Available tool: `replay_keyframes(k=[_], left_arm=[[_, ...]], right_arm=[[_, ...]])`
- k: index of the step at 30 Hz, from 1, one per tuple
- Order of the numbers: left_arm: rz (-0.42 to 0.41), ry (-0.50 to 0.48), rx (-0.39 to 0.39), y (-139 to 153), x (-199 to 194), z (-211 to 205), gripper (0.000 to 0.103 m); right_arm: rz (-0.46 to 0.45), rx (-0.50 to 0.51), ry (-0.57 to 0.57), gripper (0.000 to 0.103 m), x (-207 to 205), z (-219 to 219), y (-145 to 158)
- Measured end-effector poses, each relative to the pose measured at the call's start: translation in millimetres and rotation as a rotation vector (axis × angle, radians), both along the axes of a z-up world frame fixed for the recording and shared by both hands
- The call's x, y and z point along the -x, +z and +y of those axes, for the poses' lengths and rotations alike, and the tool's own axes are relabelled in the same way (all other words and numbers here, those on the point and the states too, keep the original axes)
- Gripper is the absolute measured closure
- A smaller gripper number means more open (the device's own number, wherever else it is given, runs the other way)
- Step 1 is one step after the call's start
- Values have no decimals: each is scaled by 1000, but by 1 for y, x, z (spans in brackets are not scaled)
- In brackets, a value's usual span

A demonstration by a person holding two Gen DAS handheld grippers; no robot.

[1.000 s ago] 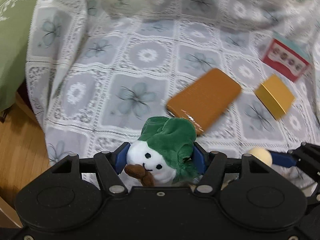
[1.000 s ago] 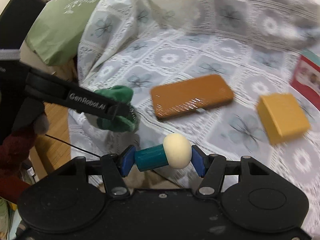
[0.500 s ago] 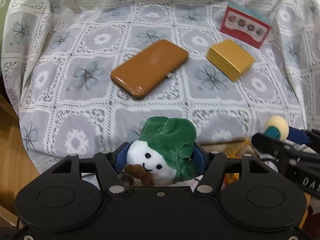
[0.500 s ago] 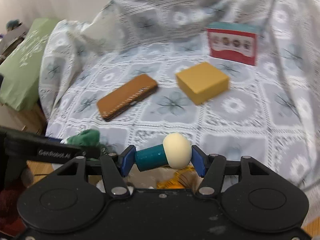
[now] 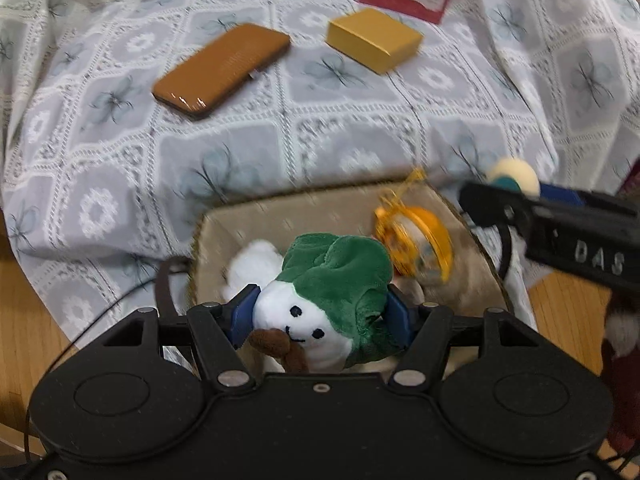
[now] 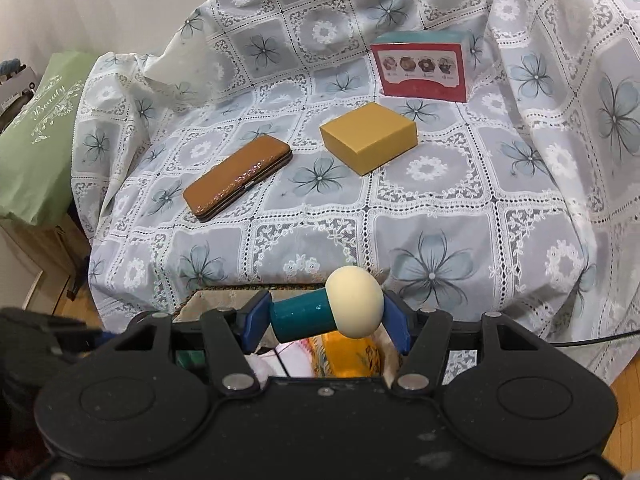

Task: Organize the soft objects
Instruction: 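Open the left tool to drop the snowman while the right tool drops the mushroom toy into the basket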

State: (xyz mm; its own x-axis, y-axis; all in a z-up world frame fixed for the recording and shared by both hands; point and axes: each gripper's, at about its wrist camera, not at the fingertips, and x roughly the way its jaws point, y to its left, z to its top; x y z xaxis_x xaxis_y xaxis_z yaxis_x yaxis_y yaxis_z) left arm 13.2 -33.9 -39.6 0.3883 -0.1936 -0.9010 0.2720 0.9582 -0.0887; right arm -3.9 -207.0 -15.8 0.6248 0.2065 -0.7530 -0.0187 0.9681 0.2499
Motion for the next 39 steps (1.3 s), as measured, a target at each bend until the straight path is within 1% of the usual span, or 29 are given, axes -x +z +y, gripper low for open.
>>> replay_keyframes(k=[7,11,14,15,16,20,21,22,26,34,39], left_arm=[[50,-27,23,-10,17,1,41],[33,-48,27,-10,21,1,41],[34,-46,54,-10,16,0,41],[31,-45,60,-10,15,-1,40],[26,-45,60,-10,14,-2,36],[-17,-28,35,-7,14,-1,32],[-26,-23,27,-7,14,0,27],[-34,-19,19,-6,13,1,24],[-34,0,25,-6,11,10,24],[-63,100,-32,-7,8,26,24],[-53,122,-56,-9,9,27,23]], right_arm=[[11,1,-6,44,4,1,2],[18,5,-12,44,4,1,2],[20,10,-19,44,3,0,2],[20,12,-22,44,3,0,3],[21,13,-24,44,3,0,3],[24,22,-25,44,2,0,3],[28,23,-23,44,2,1,3],[33,22,-19,44,2,1,2],[53,25,-2,44,1,5,-2],[107,32,43,43,5,14,-8],[126,34,65,43,11,19,-9]])
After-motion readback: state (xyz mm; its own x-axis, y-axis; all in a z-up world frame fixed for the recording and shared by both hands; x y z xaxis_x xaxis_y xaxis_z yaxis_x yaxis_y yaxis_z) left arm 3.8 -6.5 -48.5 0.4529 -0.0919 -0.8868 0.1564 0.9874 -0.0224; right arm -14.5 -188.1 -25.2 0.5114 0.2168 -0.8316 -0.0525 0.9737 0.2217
